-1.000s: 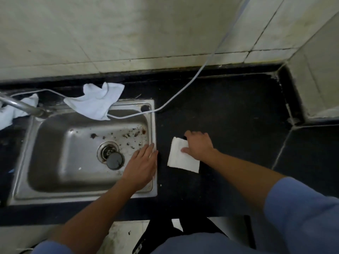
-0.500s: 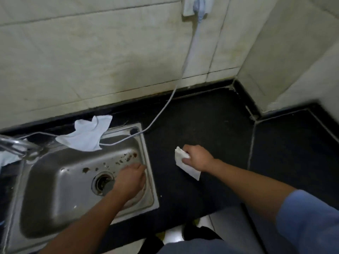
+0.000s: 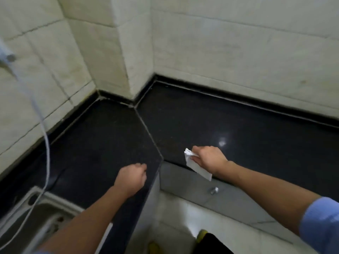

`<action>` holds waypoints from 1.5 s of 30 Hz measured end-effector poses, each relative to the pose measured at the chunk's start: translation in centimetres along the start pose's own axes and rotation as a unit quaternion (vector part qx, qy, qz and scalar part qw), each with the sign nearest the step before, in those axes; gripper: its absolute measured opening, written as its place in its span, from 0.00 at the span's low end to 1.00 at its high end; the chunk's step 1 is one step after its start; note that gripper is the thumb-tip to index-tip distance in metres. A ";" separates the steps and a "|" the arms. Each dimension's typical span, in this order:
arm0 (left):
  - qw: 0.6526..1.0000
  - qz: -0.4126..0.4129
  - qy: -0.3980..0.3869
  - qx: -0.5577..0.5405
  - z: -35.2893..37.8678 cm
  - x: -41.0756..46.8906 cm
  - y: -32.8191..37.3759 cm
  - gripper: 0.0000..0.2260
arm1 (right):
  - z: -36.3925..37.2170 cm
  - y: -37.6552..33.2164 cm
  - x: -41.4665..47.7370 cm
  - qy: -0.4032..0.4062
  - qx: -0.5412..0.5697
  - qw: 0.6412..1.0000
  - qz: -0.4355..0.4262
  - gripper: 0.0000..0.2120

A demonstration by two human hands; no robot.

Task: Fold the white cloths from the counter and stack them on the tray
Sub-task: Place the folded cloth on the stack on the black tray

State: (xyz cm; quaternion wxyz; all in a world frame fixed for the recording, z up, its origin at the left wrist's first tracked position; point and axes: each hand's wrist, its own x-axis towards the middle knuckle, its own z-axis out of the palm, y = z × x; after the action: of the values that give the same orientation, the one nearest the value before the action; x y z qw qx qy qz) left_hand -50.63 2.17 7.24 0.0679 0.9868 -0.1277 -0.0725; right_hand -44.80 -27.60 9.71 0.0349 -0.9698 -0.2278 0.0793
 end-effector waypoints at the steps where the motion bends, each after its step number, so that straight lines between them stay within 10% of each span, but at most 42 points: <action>1: 0.999 0.033 0.004 0.002 -0.4 1.3 2.1 0.08 | -0.1 2.0 -2.2 0.008 0.003 0.999 0.031 0.14; 25: 0.873 0.483 -0.042 0.053 4.7 13.5 71.1 0.07 | 0.1 41.7 -55.4 0.093 0.052 0.861 0.498 0.11; 45: 0.808 0.587 0.011 -0.049 3.5 25.0 112.5 0.07 | -16.4 73.1 -75.6 0.207 0.015 0.788 0.580 0.09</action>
State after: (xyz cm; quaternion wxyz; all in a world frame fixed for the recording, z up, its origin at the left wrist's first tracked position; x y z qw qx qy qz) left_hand -54.55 -112.53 17.86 0.1472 0.7201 -0.6779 -0.0140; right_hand -76.92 -127.32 28.72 0.0435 -0.9120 0.3915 -0.1149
